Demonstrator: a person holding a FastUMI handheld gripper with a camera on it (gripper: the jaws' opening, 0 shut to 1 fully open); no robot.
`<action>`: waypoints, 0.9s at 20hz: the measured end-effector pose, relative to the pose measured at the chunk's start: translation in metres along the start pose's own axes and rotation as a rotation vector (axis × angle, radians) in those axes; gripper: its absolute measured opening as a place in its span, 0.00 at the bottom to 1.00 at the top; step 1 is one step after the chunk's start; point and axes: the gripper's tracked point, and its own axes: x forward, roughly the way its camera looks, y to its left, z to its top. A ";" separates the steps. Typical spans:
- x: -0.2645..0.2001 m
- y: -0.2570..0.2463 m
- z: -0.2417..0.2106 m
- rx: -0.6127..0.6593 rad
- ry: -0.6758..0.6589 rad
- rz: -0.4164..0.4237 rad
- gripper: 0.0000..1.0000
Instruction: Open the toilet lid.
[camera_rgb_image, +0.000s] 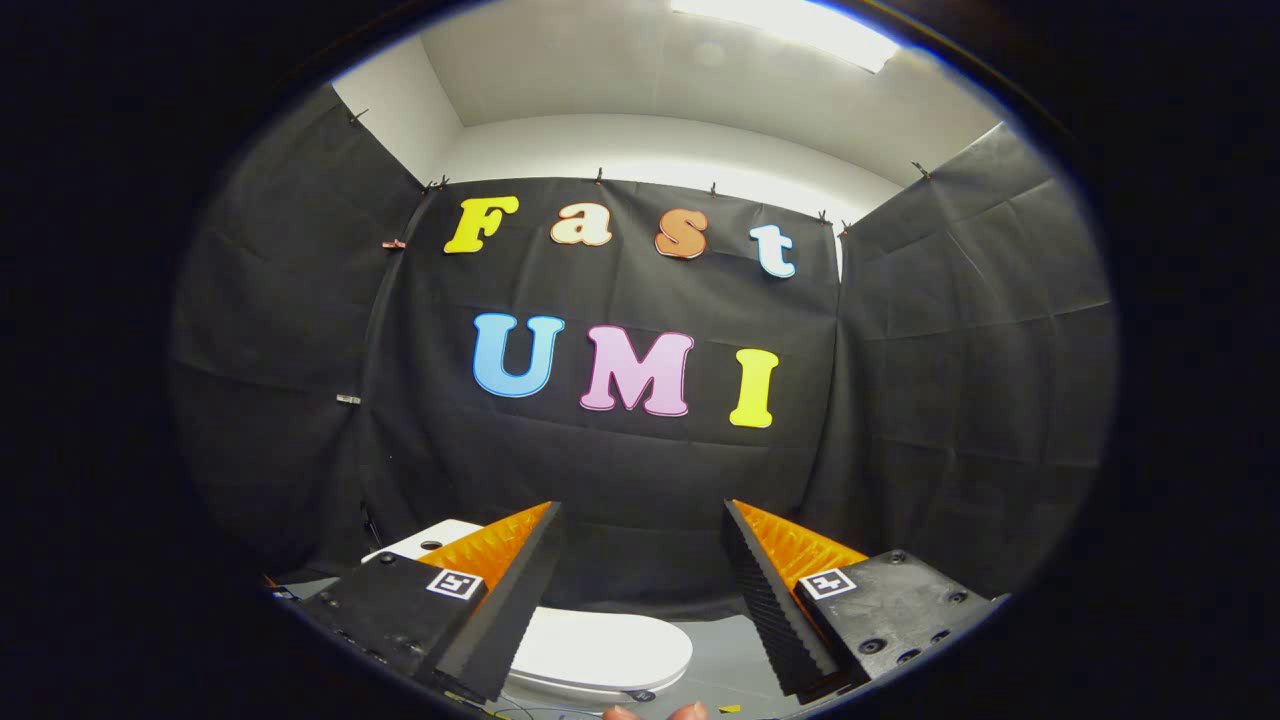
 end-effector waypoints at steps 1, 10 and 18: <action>0.000 0.001 -0.001 0.000 0.002 0.002 0.99; 0.004 0.000 -0.006 0.009 0.007 -0.006 0.99; 0.034 -0.016 -0.055 0.038 0.014 -0.060 0.99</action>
